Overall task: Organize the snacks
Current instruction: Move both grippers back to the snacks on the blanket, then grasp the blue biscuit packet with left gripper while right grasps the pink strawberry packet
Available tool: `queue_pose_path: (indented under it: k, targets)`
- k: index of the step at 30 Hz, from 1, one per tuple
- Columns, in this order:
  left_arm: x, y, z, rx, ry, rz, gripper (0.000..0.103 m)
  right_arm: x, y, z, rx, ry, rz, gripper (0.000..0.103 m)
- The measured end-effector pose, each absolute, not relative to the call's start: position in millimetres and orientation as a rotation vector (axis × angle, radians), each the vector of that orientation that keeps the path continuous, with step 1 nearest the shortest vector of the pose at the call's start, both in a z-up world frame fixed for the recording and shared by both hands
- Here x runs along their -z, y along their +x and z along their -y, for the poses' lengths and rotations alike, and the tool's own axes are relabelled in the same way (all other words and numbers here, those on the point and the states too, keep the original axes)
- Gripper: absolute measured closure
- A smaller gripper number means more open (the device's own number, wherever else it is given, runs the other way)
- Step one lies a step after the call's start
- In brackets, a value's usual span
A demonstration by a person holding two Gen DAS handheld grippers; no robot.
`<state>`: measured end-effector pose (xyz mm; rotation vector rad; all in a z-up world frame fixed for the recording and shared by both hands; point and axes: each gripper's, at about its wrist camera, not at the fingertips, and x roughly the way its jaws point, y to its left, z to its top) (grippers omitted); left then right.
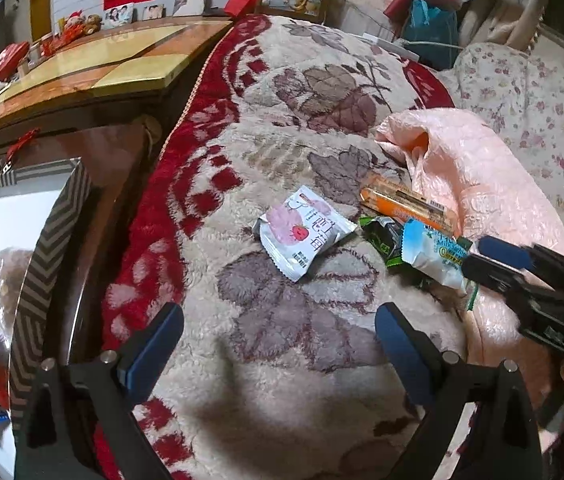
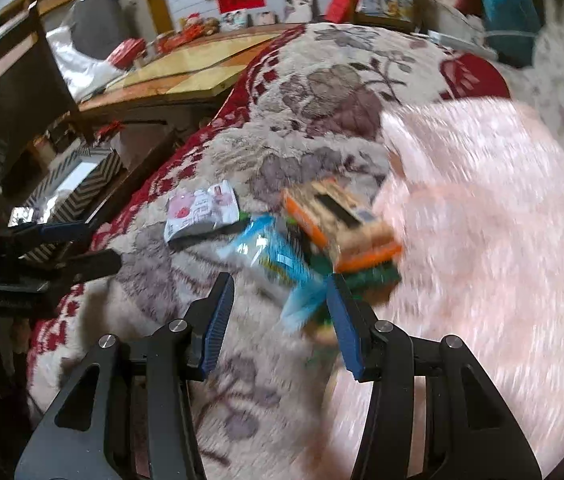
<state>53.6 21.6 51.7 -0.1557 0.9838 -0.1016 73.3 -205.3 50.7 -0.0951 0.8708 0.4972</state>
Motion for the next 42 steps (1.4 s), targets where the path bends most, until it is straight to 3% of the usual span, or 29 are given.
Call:
queue_pose_path:
  k: [4, 8, 13, 28, 29, 31, 32, 33, 42]
  targets:
    - [-53.8, 48.7, -36.7, 0.062, -0.168, -0.982, 0.005, -38.9, 96.0, 194.0, -0.550, -0.084, -0.920, 0.053]
    - [-56.3, 42.9, -51.9, 0.019, -0.155, -0.971, 0.005, -25.3, 89.7, 178.7, -0.806, 0.178, -1.085, 0.053]
    - [-56.6, 44.4, -47.5, 0.025, -0.147, -0.980, 0.005, -40.9, 51.9, 181.2, -0.816, 0.169, -0.988, 0.053]
    - [-40.7, 85.5, 45.6, 0.180, -0.036, -1.041, 0.005, -30.5, 48.4, 236.8, -0.566, 0.188, -1.000, 0.053]
    - [-38.2, 88.3, 49.4, 0.190, -0.030, -1.048, 0.008, -29.4, 48.8, 237.0, -0.563, 0.185, -1.002, 0.053]
    - [-33.7, 91.7, 56.8, 0.214, -0.018, -1.051, 0.033, -28.5, 48.9, 238.4, -0.558, 0.187, -1.002, 0.053]
    - [-29.5, 94.6, 60.6, 0.225, -0.007, -1.067, 0.056, -28.0, 49.1, 239.4, -0.556, 0.193, -1.002, 0.053]
    - [-24.4, 97.7, 63.3, 0.233, -0.002, -1.089, 0.071, -27.5, 49.7, 241.0, -0.552, 0.201, -1.001, 0.053]
    - [-27.0, 88.7, 43.3, 0.231, -0.058, -1.061, 0.073, -24.3, 50.4, 242.0, -0.552, 0.228, -1.005, 0.053]
